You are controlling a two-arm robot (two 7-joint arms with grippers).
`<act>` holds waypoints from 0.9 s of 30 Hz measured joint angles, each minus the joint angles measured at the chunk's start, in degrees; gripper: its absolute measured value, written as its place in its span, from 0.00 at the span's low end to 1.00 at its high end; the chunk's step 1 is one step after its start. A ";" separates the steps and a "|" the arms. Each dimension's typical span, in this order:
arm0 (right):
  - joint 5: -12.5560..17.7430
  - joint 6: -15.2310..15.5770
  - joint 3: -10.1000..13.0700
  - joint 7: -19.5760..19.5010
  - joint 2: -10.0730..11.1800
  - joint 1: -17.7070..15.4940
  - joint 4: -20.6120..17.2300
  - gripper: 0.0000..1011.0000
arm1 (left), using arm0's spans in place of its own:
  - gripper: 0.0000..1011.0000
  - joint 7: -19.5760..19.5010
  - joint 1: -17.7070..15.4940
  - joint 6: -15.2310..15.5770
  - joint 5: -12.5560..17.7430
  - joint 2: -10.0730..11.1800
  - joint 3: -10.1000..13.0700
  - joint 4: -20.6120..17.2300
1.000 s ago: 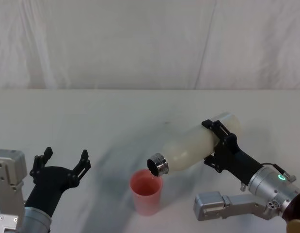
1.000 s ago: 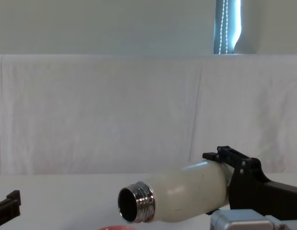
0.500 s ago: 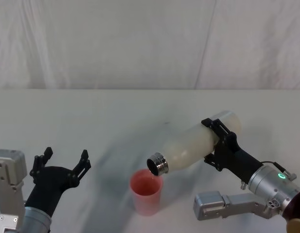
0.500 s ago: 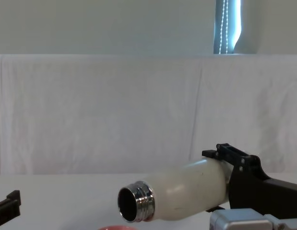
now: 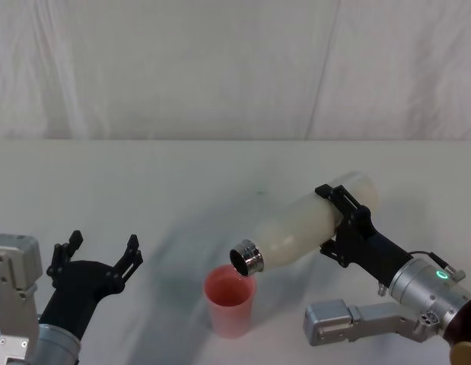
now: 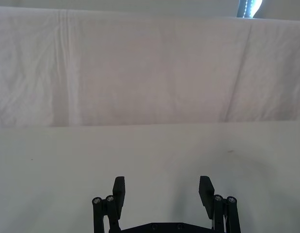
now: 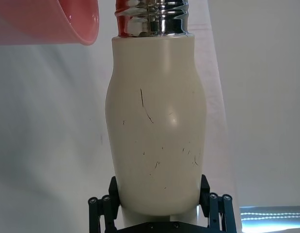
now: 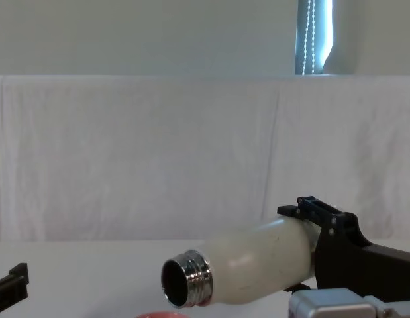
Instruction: Grasp the thermos with one hand and pour water into the cup lid.
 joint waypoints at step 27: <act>-0.80 0.28 -0.68 0.12 0.20 0.52 -0.23 0.95 | 0.99 0.00 0.00 0.00 0.00 0.00 0.00 0.00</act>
